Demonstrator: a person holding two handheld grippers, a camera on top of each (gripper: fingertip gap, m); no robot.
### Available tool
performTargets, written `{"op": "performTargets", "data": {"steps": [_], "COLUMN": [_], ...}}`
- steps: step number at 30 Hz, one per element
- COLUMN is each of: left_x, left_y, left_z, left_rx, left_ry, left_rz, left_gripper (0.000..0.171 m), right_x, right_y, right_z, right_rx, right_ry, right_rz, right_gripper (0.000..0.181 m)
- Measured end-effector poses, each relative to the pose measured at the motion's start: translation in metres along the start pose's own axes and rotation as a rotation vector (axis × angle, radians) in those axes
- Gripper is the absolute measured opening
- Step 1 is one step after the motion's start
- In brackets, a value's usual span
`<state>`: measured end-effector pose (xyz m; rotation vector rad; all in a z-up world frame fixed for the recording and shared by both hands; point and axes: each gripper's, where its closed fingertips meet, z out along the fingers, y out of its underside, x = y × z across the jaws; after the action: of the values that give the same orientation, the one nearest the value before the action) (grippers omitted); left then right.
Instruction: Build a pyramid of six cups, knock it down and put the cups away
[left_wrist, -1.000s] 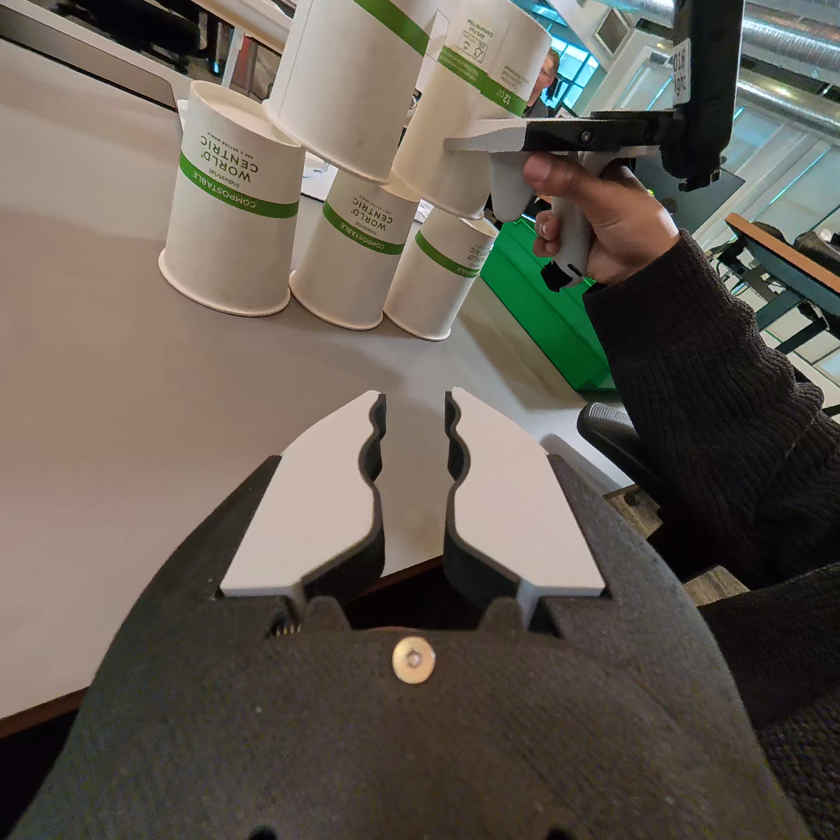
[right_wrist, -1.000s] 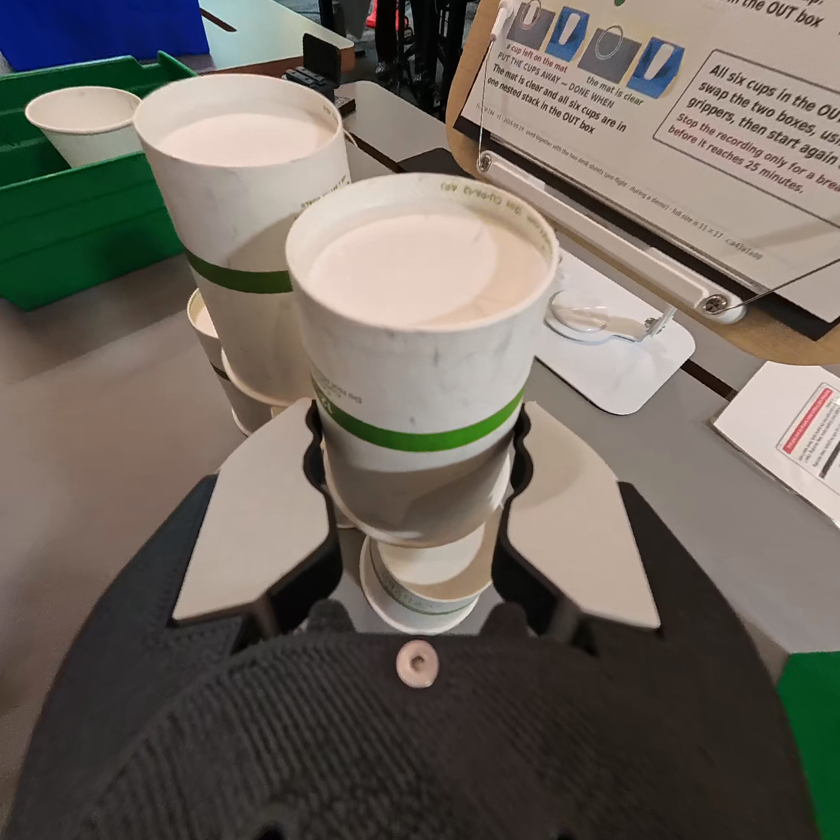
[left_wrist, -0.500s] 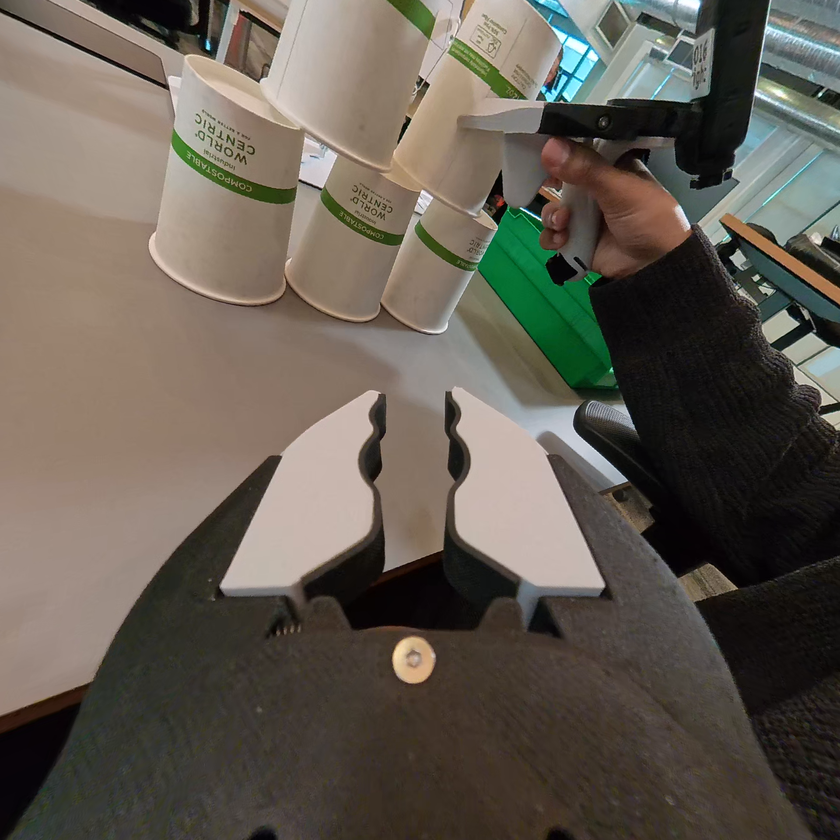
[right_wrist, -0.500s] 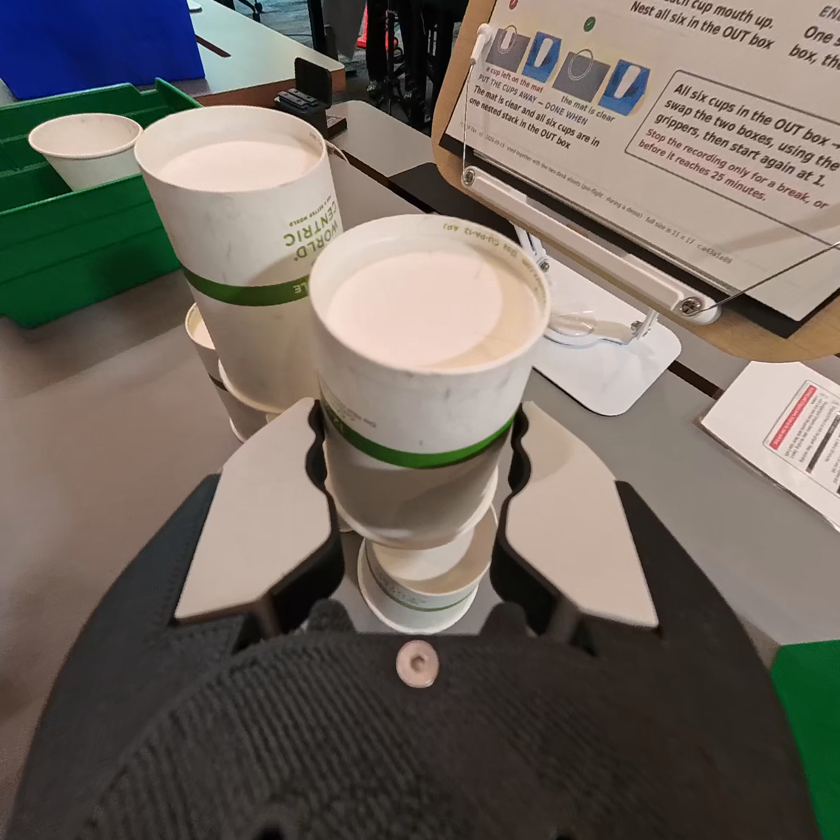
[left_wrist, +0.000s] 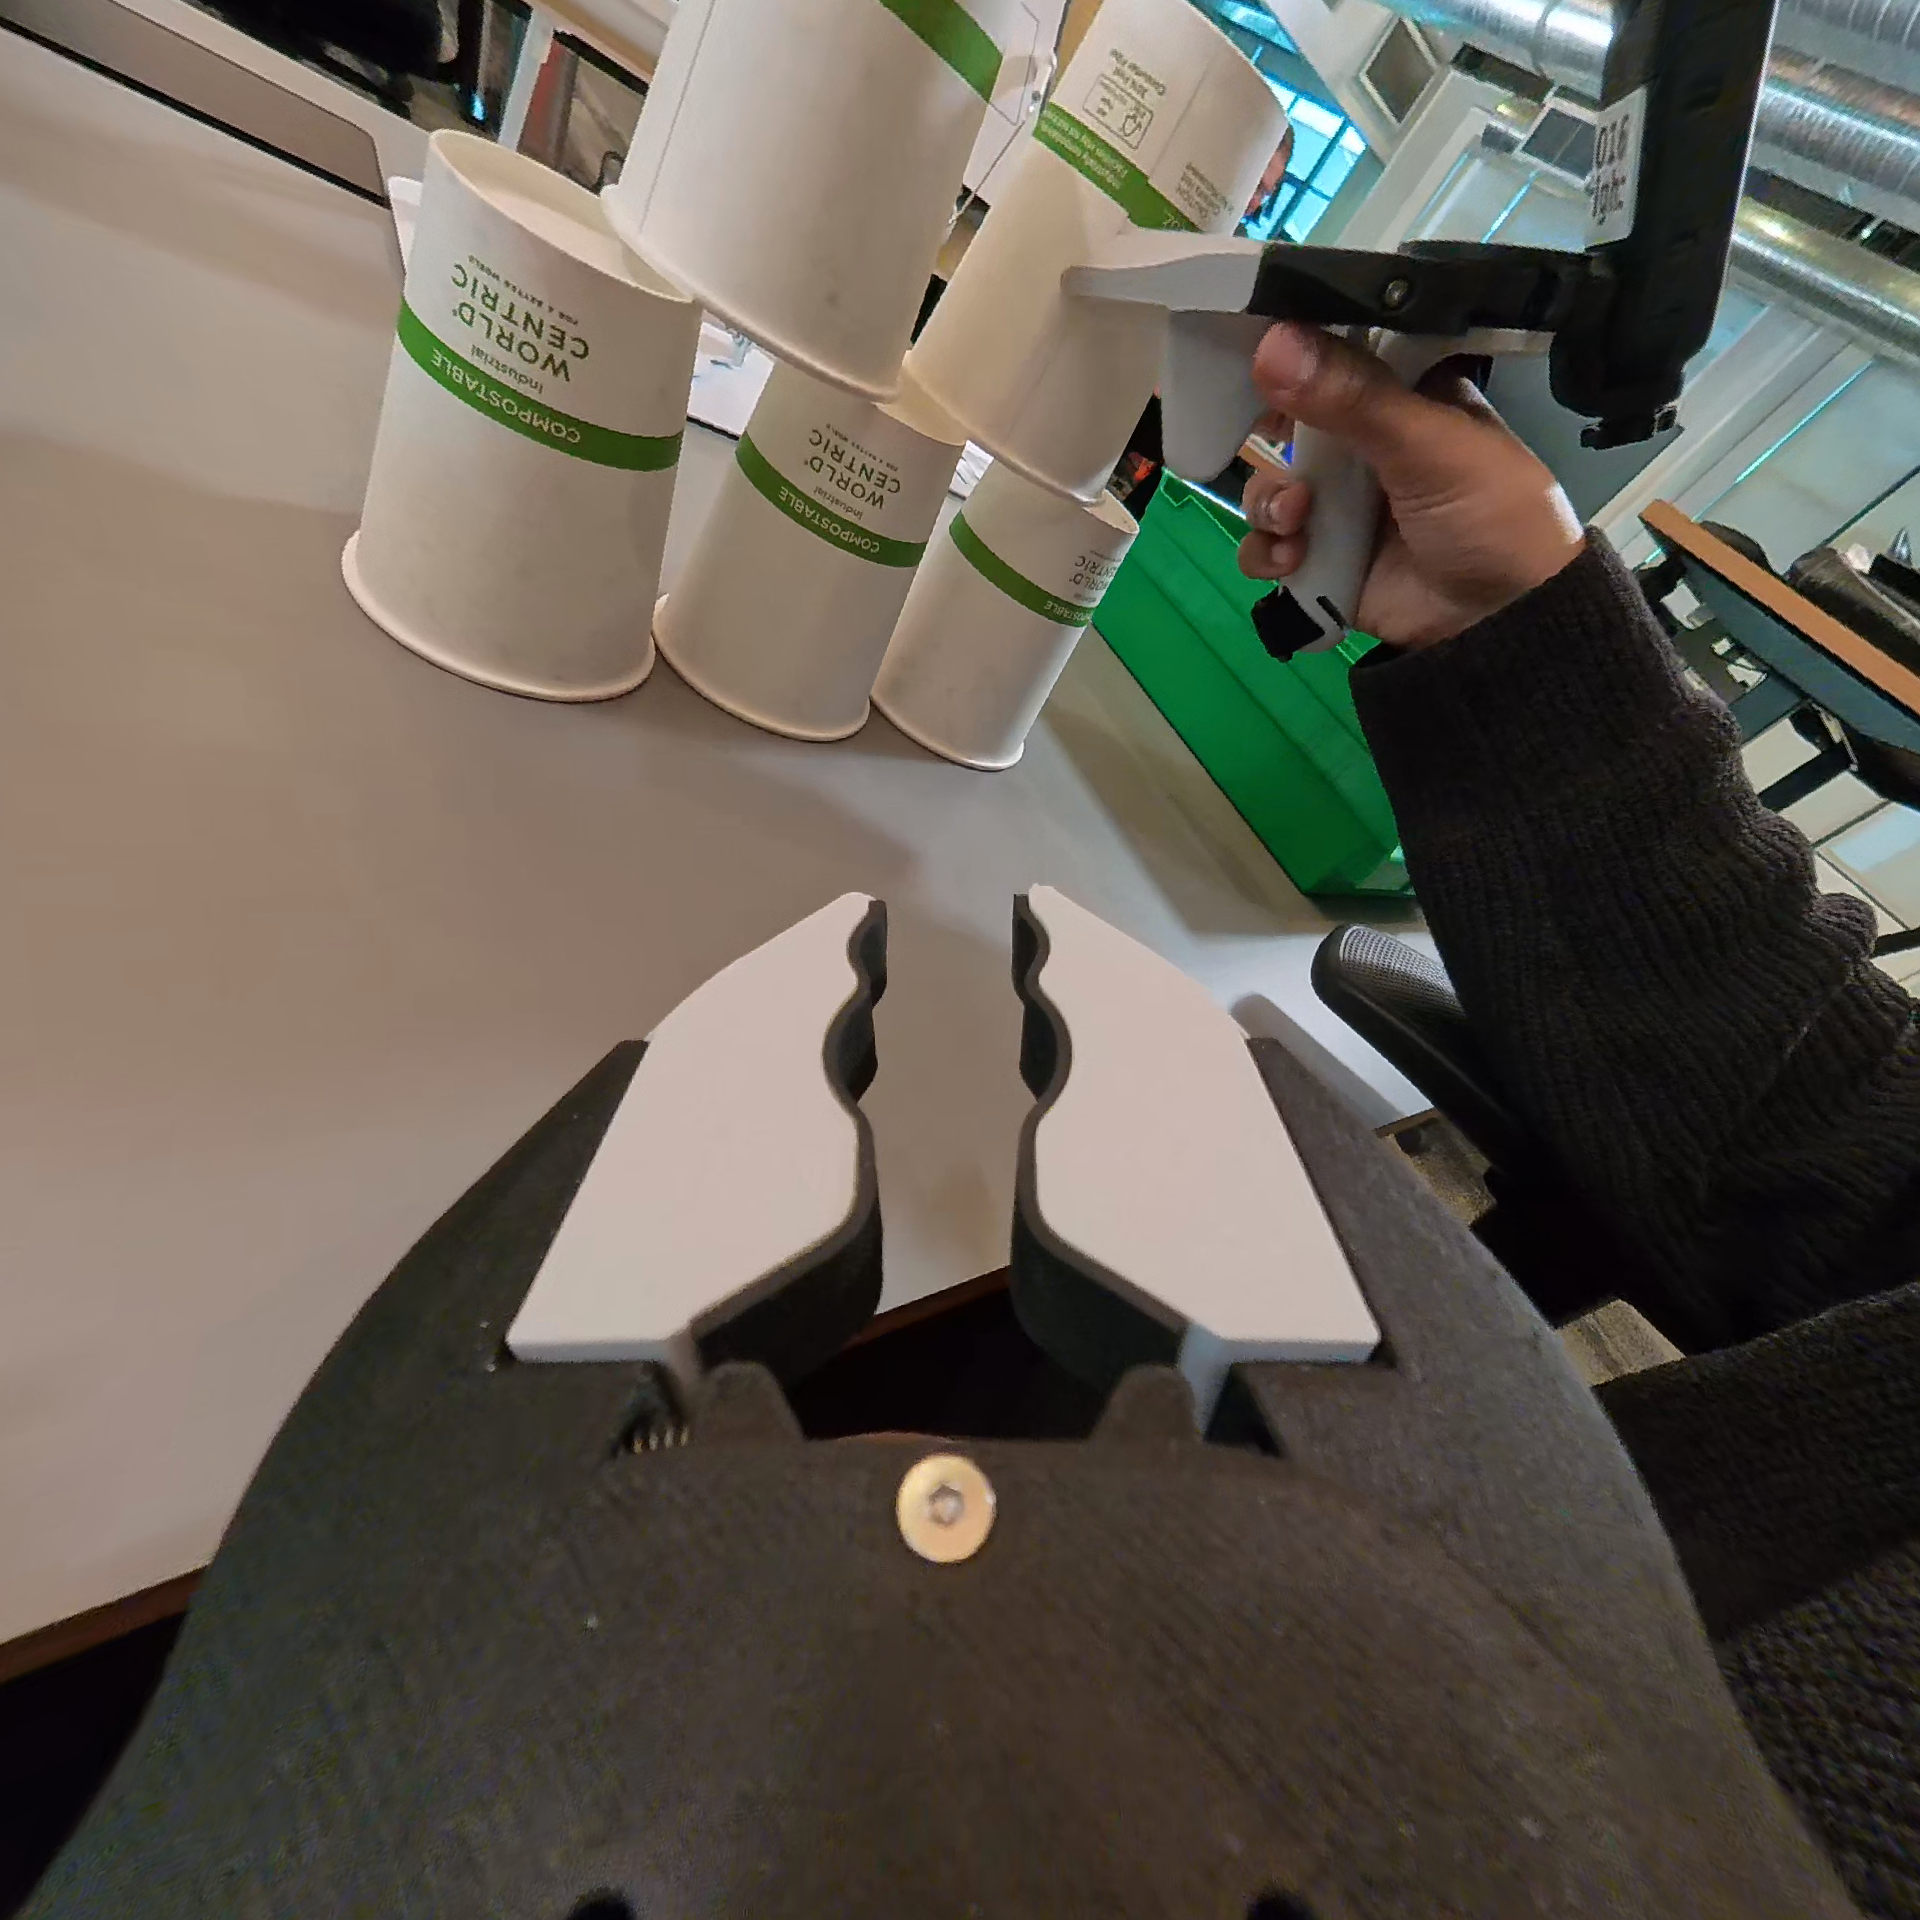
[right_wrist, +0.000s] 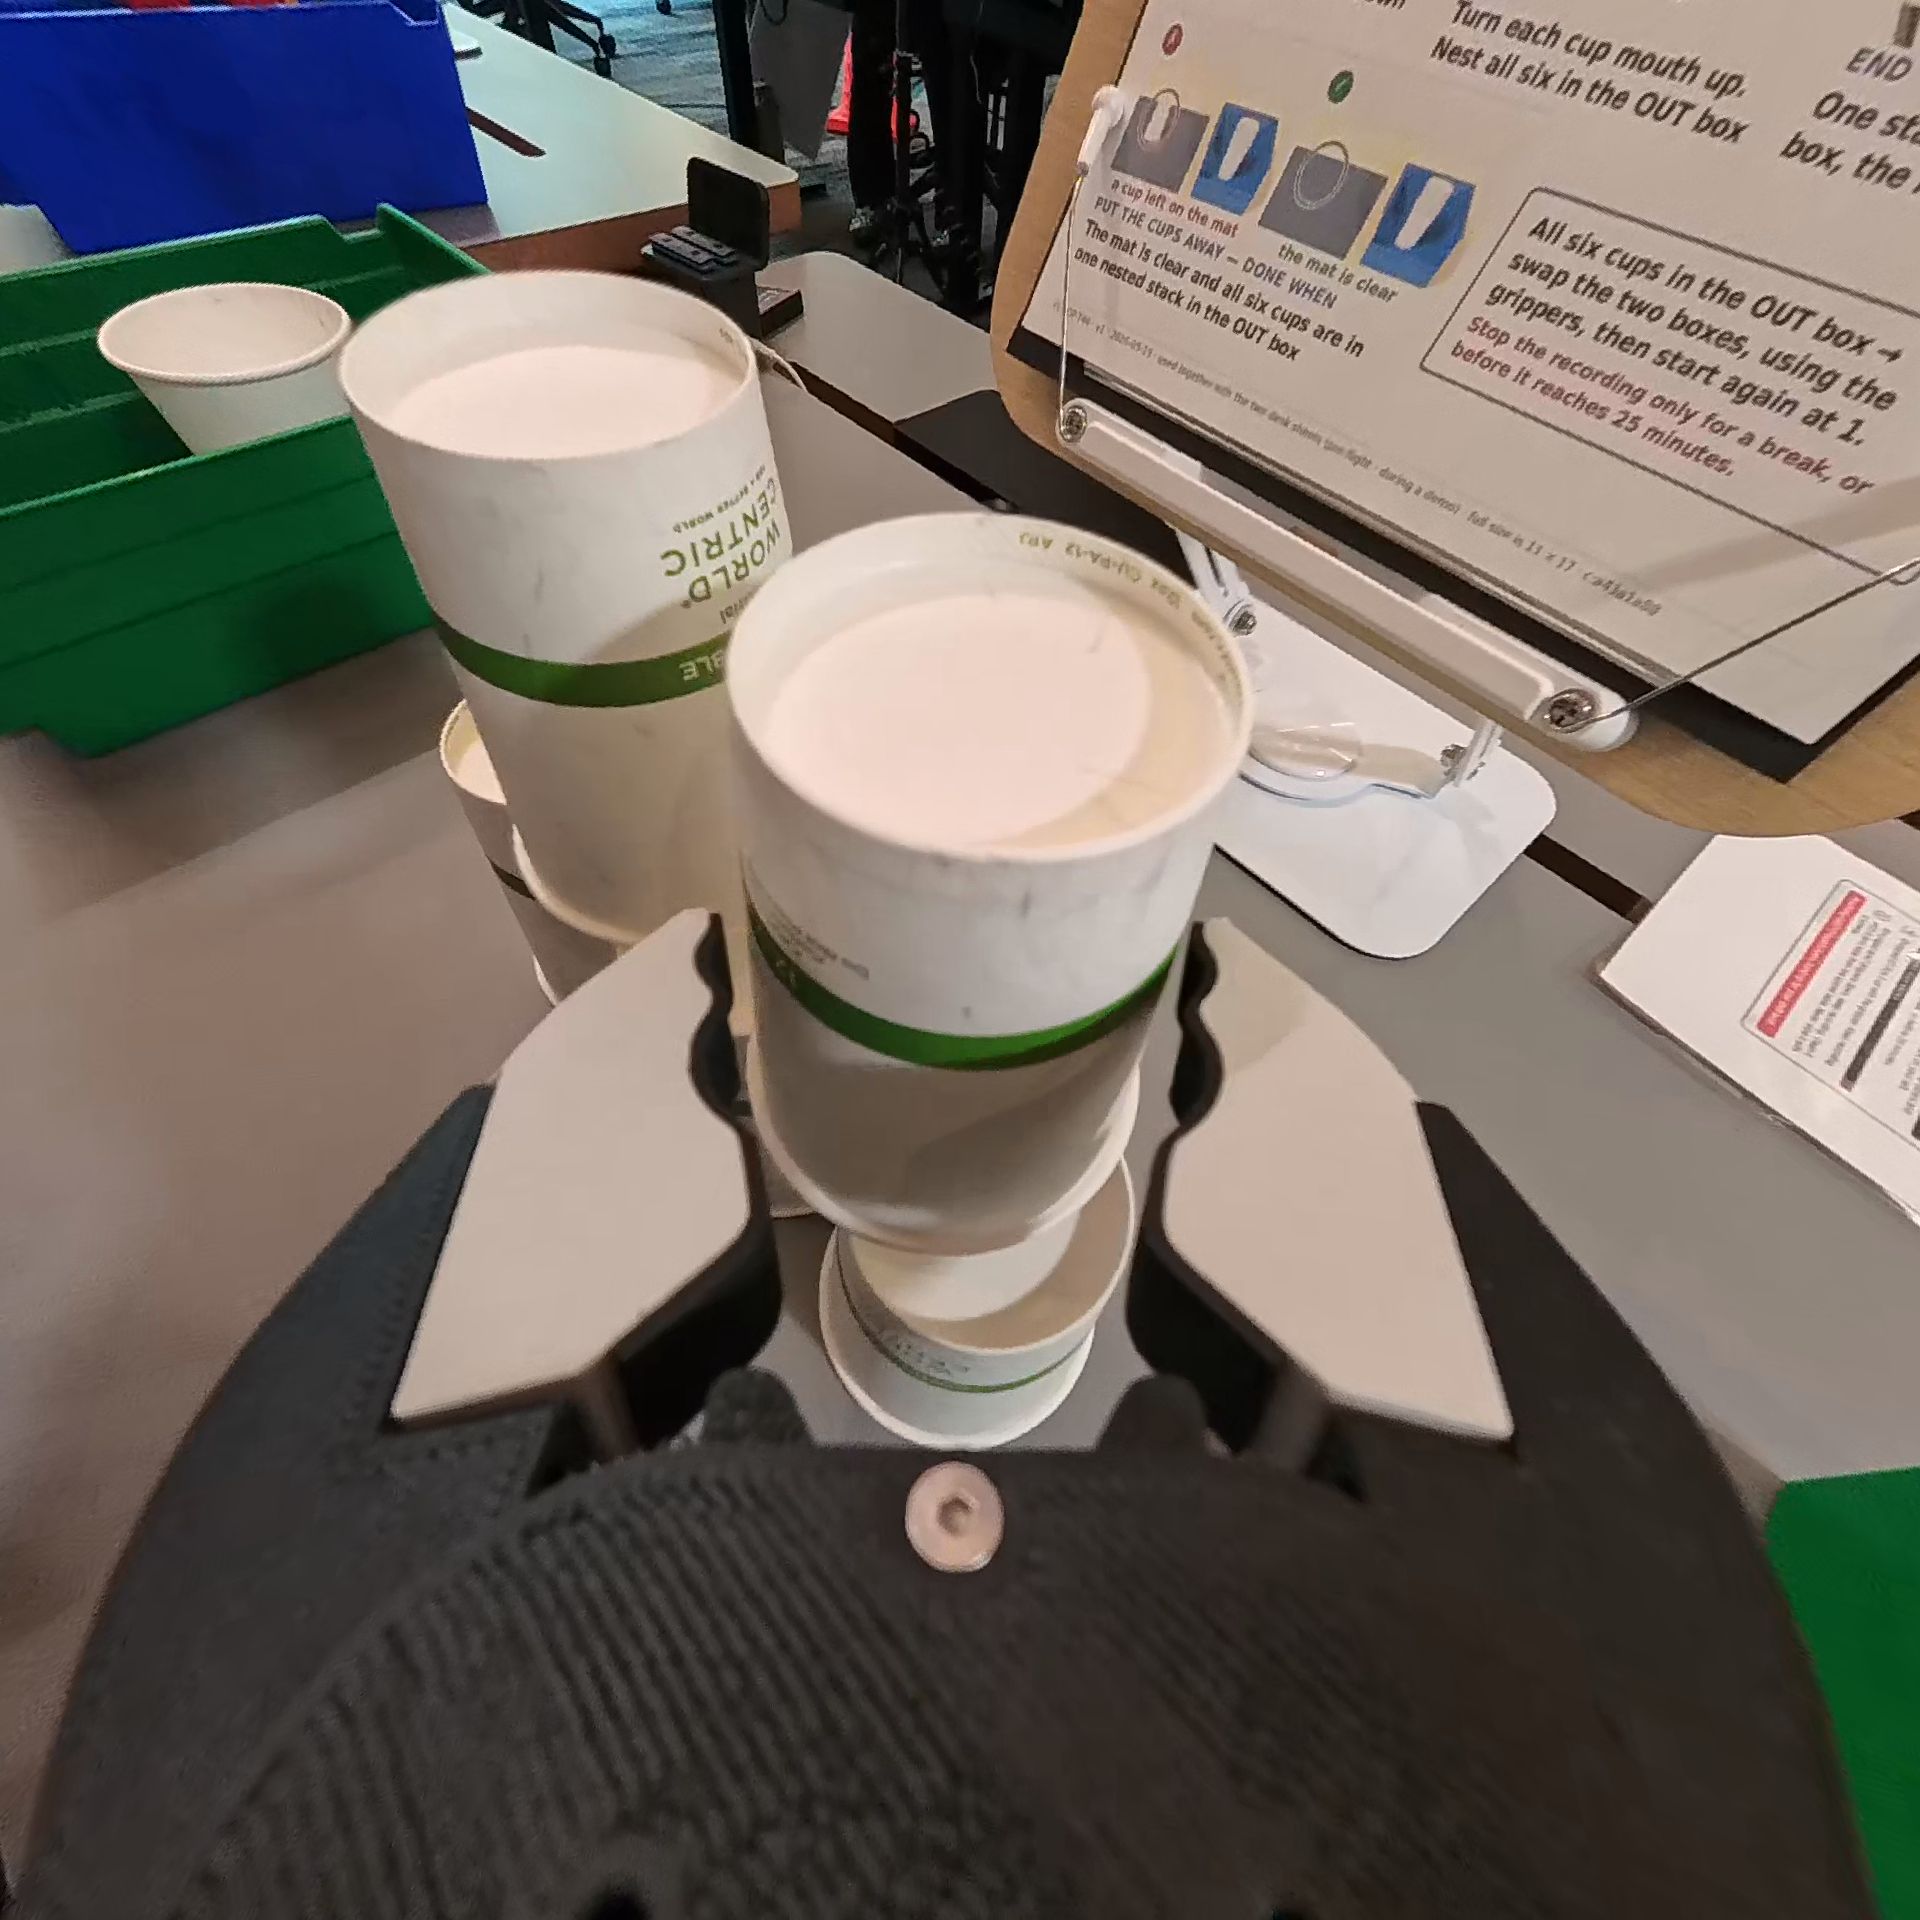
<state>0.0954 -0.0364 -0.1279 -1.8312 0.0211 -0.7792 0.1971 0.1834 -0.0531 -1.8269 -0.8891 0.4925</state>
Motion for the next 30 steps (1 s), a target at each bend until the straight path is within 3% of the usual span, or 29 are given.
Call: {"op": "performTargets", "data": {"steps": [13, 20, 26, 30], "left_x": [0.005, 0.013, 0.008, -0.012], "left_y": [0.003, 0.003, -0.017, -0.070], "left_z": [0.006, 0.018, 0.030, 0.023], "left_rx": [-0.024, -0.047, -0.015, 0.115], "left_ry": [0.024, 0.065, 0.072, 0.051], "left_rz": [0.014, 0.058, 0.151, 0.248], "left_gripper": [0.025, 0.025, 0.028, 0.024], "right_x": [0.002, -0.035, -0.090, -0.144], "right_y": [-0.050, -0.068, -0.050, 0.006], "right_z": [-0.056, -0.090, -0.093, -0.060], "right_rx": [0.192, 0.341, 0.421, 0.340], "right_ry": [-0.002, -0.088, -0.221, -0.378], "right_rz": [0.023, 0.025, 0.071, 0.199], "right_gripper": [0.086, 0.082, 0.065, 0.063]}}
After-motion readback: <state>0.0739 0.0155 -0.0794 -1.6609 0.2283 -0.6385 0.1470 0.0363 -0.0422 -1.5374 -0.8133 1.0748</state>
